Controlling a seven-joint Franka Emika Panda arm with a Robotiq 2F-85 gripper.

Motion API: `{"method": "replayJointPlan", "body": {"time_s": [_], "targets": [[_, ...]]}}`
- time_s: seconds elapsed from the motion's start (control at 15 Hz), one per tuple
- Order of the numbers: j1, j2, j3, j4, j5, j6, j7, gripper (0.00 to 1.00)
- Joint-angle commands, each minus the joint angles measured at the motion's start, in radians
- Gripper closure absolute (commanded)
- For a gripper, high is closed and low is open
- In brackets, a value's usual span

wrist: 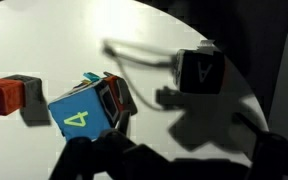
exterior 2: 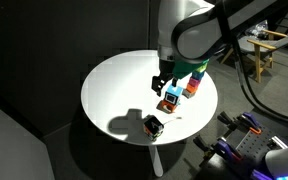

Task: Put the blue plush block on top of the orange plush block

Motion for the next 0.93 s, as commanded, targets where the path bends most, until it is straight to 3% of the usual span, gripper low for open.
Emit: {"method": "replayJointPlan", "body": {"time_s": [0.0, 0.4, 0.87], "targets": [[0.002, -0.082, 0.005, -0.028, -0.066, -0.058, 0.138, 0.0], [-0.003, -0.141, 0.032, -0.027, -0.132, -0.12, 0.211, 0.0], [-0.001, -0.185, 0.063, -0.032, -0.062, -0.136, 0.047, 0.0]]}}
